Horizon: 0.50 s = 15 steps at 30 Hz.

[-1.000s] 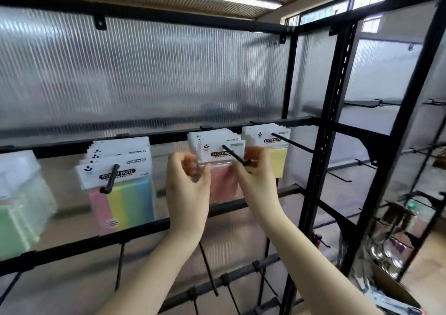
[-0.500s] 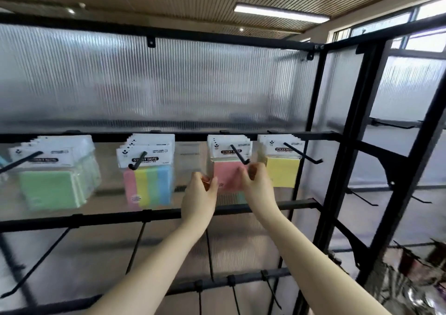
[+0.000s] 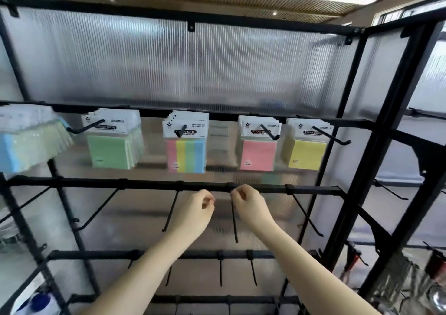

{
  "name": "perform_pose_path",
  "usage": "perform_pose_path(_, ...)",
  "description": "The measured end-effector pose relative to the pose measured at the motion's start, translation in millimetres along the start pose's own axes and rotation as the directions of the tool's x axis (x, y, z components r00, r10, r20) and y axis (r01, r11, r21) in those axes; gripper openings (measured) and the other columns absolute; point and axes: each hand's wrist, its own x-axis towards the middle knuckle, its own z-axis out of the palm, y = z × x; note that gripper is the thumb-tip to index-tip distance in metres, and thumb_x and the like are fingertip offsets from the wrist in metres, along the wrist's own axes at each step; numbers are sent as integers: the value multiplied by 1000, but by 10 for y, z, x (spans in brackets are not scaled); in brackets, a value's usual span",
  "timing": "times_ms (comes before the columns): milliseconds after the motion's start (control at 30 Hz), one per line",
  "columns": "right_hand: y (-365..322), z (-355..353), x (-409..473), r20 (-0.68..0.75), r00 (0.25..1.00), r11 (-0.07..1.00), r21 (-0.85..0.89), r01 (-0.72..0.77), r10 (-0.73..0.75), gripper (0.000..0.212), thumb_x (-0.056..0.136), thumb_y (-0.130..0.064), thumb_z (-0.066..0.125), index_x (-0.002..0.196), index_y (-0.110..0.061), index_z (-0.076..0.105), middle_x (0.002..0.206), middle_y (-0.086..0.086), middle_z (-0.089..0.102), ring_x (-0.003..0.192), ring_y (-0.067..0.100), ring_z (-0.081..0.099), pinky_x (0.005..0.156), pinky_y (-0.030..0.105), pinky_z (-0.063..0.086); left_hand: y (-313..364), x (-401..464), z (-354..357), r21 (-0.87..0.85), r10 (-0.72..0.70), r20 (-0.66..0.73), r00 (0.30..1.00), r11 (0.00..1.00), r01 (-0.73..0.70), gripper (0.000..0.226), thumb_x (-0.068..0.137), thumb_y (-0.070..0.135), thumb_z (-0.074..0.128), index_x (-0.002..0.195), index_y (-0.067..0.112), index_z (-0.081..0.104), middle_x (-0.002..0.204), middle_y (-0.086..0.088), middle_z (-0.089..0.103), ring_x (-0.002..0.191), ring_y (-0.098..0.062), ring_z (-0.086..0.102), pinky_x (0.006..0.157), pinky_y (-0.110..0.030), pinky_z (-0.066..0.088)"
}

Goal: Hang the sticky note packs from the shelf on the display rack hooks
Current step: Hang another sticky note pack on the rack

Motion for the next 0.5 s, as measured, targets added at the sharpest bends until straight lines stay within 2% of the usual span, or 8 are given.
perform_pose_path(133,-428,453,-196,98,991,995,-37,95,-91,23,97,-27,46,106,-14,63,94,1,66,88,22,60,75,31,47,-310,-181,-446,59,-46,-23,999,997,47,17,95,24,51,105,25,65,104,9,67,97,-13,62,71,-26,47)
perform_pose_path(200,-687,728,-311,136,983,992,-9,124,-122,23,97,-27,46,106,-13,62,99,3,67,90,23,62,79,36,51,-537,-281,-720,40,-67,-40,997,997,69,17,95,20,51,106,22,65,104,6,67,96,-13,61,73,-25,48)
perform_pose_path(300,-1073,1195,-487,229,959,985,-1,173,-168,19,97,-25,47,92,-12,60,94,8,68,78,23,59,71,35,49,-937,-456,-1152,15,-91,-81,992,996,93,13,96,20,52,104,22,61,97,10,61,85,-4,55,58,-8,37)
perform_pose_path(333,-1200,1362,-535,262,947,981,-9,193,-185,18,97,-24,47,87,-13,59,92,10,67,75,23,56,67,33,46,-1075,-527,-1307,6,-112,-95,989,994,113,10,96,21,52,102,24,60,95,12,60,82,-2,54,57,-6,37)
perform_pose_path(367,-1328,1531,-579,292,936,977,-15,212,-198,19,96,-23,48,85,-12,58,90,12,67,73,23,54,66,32,43,-1220,-604,-1470,3,-134,-107,985,991,135,9,96,23,52,101,26,59,94,13,60,82,-2,56,59,-8,41)
perform_pose_path(433,-1586,1898,-662,347,912,970,-22,242,-220,22,96,-22,48,84,-7,59,87,12,65,74,26,55,65,33,43,-1531,-778,-1813,18,-178,-135,975,983,182,11,96,24,52,104,25,59,95,13,61,89,-9,61,73,-26,52)
perform_pose_path(500,-1835,2290,-763,404,883,961,-31,276,-241,25,96,-22,48,77,-9,58,77,8,59,73,28,53,63,32,42,-1859,-972,-2153,11,-226,-153,962,973,230,12,95,22,51,104,25,59,97,12,63,93,-13,63,79,-37,54)
